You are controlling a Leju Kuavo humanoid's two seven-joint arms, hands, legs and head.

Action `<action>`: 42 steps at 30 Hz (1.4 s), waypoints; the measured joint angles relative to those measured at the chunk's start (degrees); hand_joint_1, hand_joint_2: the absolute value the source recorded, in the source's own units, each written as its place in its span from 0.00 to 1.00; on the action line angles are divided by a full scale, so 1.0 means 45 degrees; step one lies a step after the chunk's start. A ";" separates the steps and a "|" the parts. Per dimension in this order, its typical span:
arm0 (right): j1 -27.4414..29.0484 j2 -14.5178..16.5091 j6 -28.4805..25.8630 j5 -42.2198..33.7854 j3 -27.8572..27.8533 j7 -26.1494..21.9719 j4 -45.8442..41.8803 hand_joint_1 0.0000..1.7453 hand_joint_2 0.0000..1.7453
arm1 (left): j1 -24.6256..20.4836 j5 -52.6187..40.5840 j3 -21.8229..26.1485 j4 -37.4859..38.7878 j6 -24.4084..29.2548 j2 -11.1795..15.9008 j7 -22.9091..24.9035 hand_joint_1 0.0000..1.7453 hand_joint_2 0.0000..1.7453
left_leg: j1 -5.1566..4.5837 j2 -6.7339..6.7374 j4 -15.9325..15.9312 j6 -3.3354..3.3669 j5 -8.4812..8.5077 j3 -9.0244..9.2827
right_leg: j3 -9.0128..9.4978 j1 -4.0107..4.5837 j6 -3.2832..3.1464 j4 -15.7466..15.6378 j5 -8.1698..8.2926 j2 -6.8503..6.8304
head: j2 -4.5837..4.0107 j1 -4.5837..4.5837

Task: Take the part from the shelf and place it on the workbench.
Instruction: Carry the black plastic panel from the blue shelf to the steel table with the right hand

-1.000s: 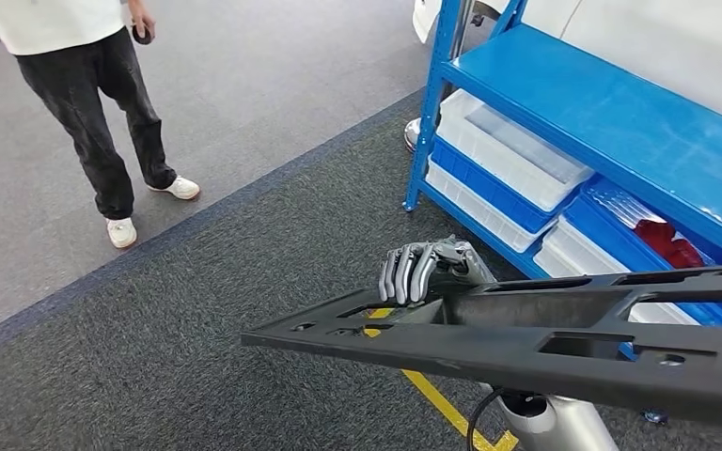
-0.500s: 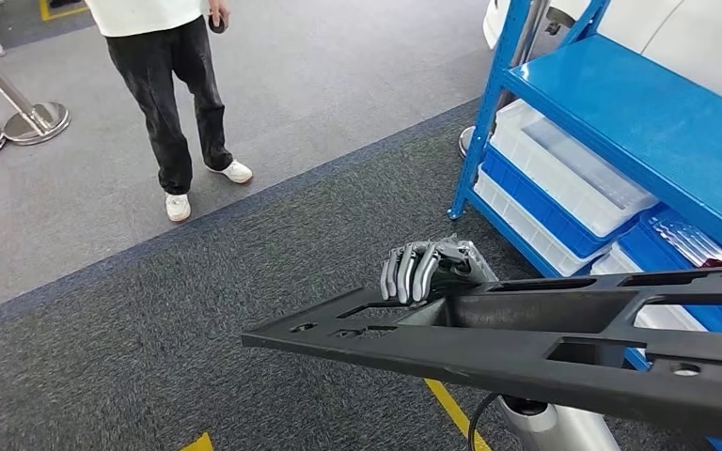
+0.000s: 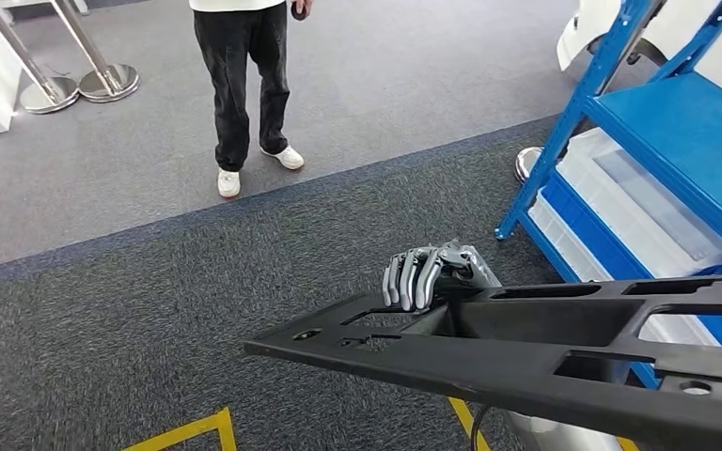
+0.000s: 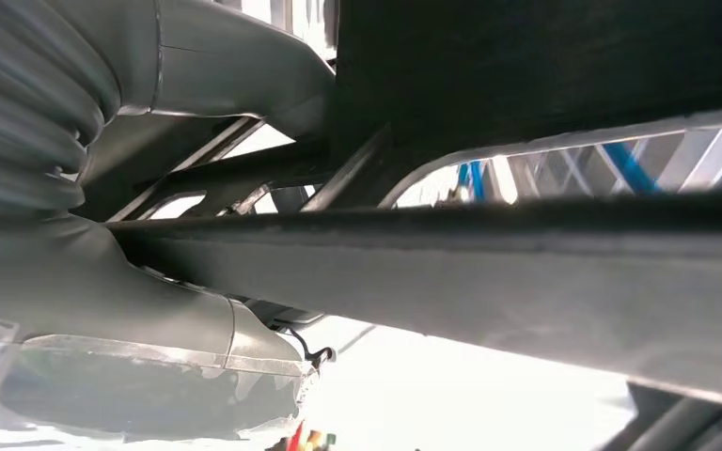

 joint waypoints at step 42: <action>-0.0419 0.0025 0.0165 0.0035 0.0010 0.0109 0.0101 0.75 1.00 | -0.0011 0.0091 0.0000 -0.0030 0.0079 -0.0024 -0.0007 0.00 1.00 | -0.0049 0.0348 0.2381 -0.0529 -0.1326 -0.1258 | 0.1440 -0.0035 -0.0484 -0.3392 0.1476 -0.0109 | 0.0000 -0.0002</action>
